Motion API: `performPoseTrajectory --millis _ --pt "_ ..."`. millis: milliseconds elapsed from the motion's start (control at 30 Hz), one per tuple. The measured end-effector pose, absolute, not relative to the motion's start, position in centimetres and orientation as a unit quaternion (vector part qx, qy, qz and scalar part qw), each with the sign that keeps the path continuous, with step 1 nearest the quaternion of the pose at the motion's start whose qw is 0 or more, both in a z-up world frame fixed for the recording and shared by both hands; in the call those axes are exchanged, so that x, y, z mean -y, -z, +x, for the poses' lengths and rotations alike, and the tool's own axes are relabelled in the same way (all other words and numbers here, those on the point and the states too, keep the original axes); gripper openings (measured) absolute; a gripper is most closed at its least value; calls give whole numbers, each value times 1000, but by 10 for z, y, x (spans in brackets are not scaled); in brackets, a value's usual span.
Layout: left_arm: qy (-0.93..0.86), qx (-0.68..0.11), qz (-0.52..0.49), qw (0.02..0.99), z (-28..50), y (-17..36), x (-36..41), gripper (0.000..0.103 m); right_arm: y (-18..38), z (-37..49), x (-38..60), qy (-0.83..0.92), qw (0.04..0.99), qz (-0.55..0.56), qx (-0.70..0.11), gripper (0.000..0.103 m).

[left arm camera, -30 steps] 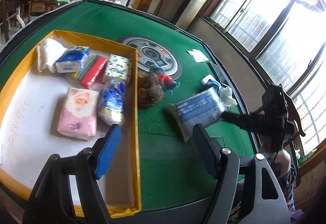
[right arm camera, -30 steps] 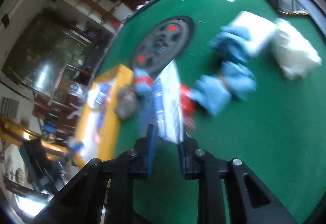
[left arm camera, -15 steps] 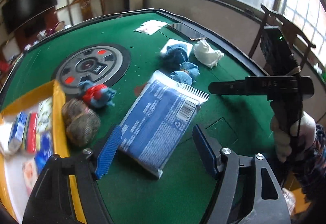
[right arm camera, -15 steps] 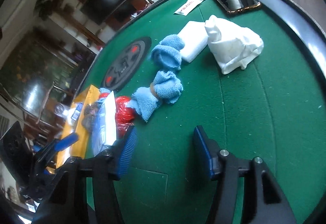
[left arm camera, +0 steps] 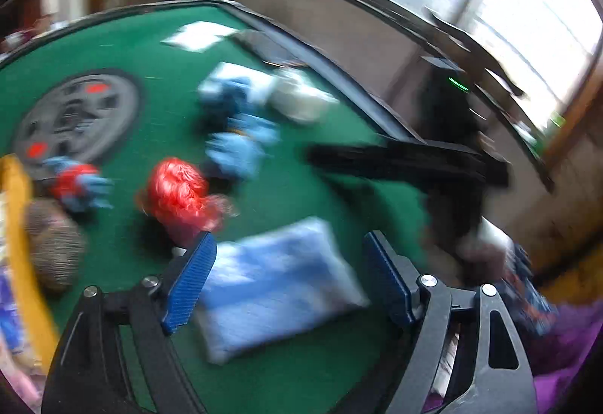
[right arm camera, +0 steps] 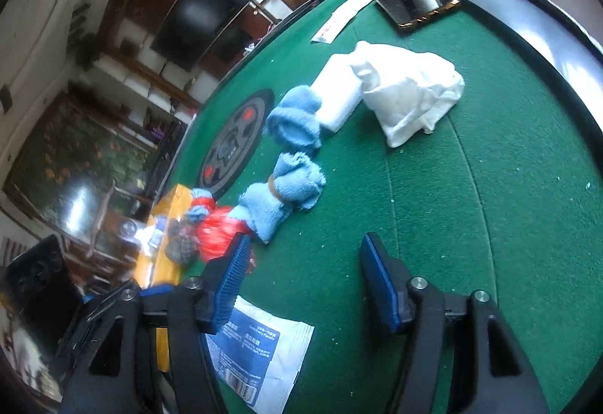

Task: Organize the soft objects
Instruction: 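Lower the left tool and grasp the red plastic bag, then carry the red bag into the yellow box while the right tool grasps the blue cloth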

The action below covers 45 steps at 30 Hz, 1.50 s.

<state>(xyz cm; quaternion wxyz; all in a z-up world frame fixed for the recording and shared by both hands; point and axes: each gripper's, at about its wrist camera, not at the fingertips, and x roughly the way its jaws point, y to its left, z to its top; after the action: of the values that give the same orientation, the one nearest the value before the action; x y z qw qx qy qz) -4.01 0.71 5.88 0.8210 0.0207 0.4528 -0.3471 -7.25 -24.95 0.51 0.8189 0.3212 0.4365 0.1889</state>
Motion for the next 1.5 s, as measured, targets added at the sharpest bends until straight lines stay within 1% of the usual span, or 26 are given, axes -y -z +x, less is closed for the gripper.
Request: performPoseTrajectory --millis 133,367,533,667,800,833,867,900,967,1200,1400,1500 --pt "273 -464 12 843 -12 -43 -17 80 -4 -73 256 -191 814 335 -434 57" --pt "166 -438 91 879 9 -25 -3 80 -4 -71 253 -191 816 331 -434 58" --pt "142 -422 79 892 15 -31 -16 80 -3 -71 254 -193 815 332 -434 59" --pt "140 -422 112 889 24 -28 -14 80 -3 -71 253 -194 815 332 -434 60" --pt "167 -432 170 870 24 -10 11 80 -2 -71 253 -196 814 334 -433 61" --pt "174 -434 173 867 24 -8 16 70 -2 -71 253 -196 814 334 -433 61" --pt "182 -436 169 865 23 -7 18 59 -2 -71 253 -196 814 334 -433 61" --pt "188 -439 159 864 23 -8 18 39 -2 -71 253 -196 814 334 -432 61" --pt "197 -452 123 862 26 -12 13 39 -2 -71 253 -196 814 334 -432 61" --pt "219 -429 19 876 2 -50 -30 39 -4 -70 252 -197 817 329 -431 62" --pt "200 -406 -95 887 -41 -86 -117 40 -10 -70 243 -188 823 303 -443 63" --pt "172 -394 -124 894 -63 -90 -163 40 -33 -72 223 -207 832 262 -443 63"
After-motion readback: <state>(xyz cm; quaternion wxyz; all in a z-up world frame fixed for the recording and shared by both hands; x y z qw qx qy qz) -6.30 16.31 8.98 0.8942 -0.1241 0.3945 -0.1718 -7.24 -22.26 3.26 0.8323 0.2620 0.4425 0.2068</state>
